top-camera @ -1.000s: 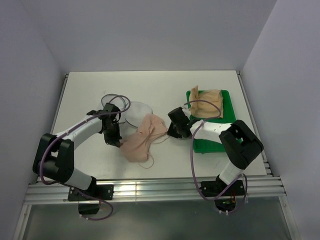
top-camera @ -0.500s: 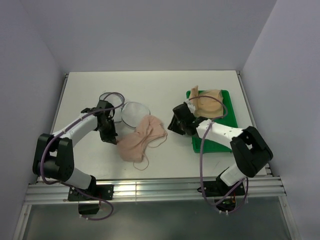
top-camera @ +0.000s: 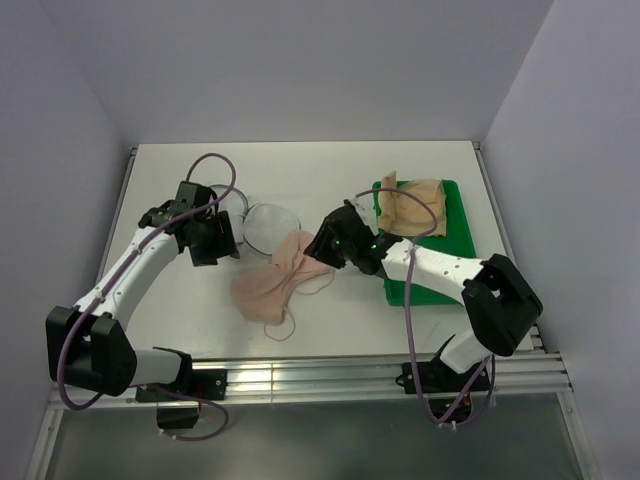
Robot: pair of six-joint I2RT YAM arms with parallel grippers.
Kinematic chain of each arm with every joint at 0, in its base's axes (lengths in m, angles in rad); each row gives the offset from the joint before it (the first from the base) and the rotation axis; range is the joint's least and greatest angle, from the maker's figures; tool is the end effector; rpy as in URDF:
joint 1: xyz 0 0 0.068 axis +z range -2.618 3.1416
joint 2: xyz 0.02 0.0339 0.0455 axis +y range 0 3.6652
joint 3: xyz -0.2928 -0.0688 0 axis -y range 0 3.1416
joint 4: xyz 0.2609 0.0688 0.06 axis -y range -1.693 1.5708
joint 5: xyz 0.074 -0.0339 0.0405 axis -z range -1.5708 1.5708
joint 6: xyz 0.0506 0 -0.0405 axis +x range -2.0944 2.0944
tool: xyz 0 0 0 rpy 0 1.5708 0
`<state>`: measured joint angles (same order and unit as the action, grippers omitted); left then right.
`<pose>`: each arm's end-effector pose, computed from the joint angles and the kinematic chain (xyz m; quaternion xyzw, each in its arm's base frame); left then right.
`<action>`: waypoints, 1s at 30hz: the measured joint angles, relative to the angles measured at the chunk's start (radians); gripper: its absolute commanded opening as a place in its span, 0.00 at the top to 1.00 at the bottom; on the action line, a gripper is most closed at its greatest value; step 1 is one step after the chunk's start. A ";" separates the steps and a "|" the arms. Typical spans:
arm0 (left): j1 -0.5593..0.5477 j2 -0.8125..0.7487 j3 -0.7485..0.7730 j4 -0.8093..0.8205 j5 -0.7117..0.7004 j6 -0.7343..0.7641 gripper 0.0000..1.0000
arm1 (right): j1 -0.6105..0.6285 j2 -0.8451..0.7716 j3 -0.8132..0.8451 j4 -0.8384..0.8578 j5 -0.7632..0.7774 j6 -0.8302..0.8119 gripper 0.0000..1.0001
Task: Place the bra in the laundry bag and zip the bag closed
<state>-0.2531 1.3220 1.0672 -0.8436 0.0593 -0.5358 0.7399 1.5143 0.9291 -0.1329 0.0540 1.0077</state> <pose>0.2627 -0.0711 0.2787 -0.1300 0.9631 -0.1165 0.2049 0.2588 0.2325 0.2298 0.1326 0.9005 0.3012 0.2842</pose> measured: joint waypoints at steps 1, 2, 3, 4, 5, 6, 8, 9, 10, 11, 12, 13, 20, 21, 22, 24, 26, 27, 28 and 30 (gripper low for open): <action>0.000 -0.001 0.000 0.000 0.005 0.000 0.39 | 0.020 0.012 0.000 0.016 -0.004 0.024 0.53; -0.002 0.000 -0.002 0.002 0.008 0.000 0.41 | 0.034 0.022 -0.001 0.031 -0.005 0.042 0.53; -0.003 0.000 -0.010 0.011 0.014 0.000 0.46 | 0.047 0.032 -0.001 0.045 -0.010 0.065 0.53; -0.004 0.000 -0.019 0.015 0.020 -0.002 0.47 | 0.060 0.042 -0.002 0.060 -0.012 0.086 0.53; -0.007 0.004 -0.030 0.020 0.027 -0.002 0.47 | 0.072 0.052 -0.006 0.080 -0.014 0.113 0.52; -0.011 0.008 -0.041 0.027 0.033 -0.003 0.49 | 0.081 0.061 -0.009 0.095 -0.016 0.138 0.53; -0.017 0.021 -0.056 0.036 0.043 -0.003 0.49 | 0.091 0.075 -0.021 0.132 -0.014 0.181 0.52; -0.022 0.033 -0.062 0.042 0.050 -0.003 0.49 | 0.096 0.080 -0.031 0.146 -0.012 0.207 0.52; -0.025 0.042 -0.066 0.048 0.054 -0.003 0.49 | 0.100 0.082 -0.042 0.159 -0.010 0.226 0.52; -0.029 0.051 -0.066 0.053 0.059 -0.003 0.49 | 0.103 0.084 -0.055 0.171 -0.005 0.246 0.52; -0.033 0.058 -0.066 0.062 0.061 -0.004 0.50 | 0.106 0.083 -0.070 0.180 0.004 0.268 0.52; -0.036 0.064 -0.066 0.070 0.064 -0.004 0.50 | 0.107 0.084 -0.081 0.184 0.012 0.285 0.52; -0.085 0.112 -0.066 0.117 0.078 -0.008 0.52 | 0.109 0.119 -0.103 0.230 0.036 0.364 0.53; -0.093 0.118 -0.066 0.123 0.078 -0.008 0.52 | 0.109 0.130 -0.103 0.238 0.038 0.371 0.53; -0.101 0.125 -0.066 0.127 0.078 -0.009 0.52 | 0.110 0.141 -0.103 0.245 0.040 0.377 0.53; -0.112 0.136 -0.066 0.134 0.078 -0.009 0.53 | 0.111 0.165 -0.103 0.253 0.047 0.389 0.56; -0.118 0.146 -0.066 0.142 0.078 -0.009 0.54 | 0.111 0.180 -0.103 0.254 0.056 0.396 0.59; -0.119 0.149 -0.066 0.146 0.077 -0.009 0.56 | 0.111 0.186 -0.103 0.254 0.061 0.399 0.62; -0.119 0.152 -0.066 0.149 0.077 -0.009 0.58 | 0.111 0.187 -0.103 0.255 0.065 0.402 0.65; -0.118 0.159 -0.068 0.156 0.076 -0.009 0.62 | 0.111 0.188 -0.102 0.259 0.076 0.406 0.75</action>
<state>-0.3714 1.4815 0.9997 -0.6872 0.1352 -0.5449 0.8509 1.7023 0.8268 0.1261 0.1299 1.4139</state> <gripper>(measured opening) 0.419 0.308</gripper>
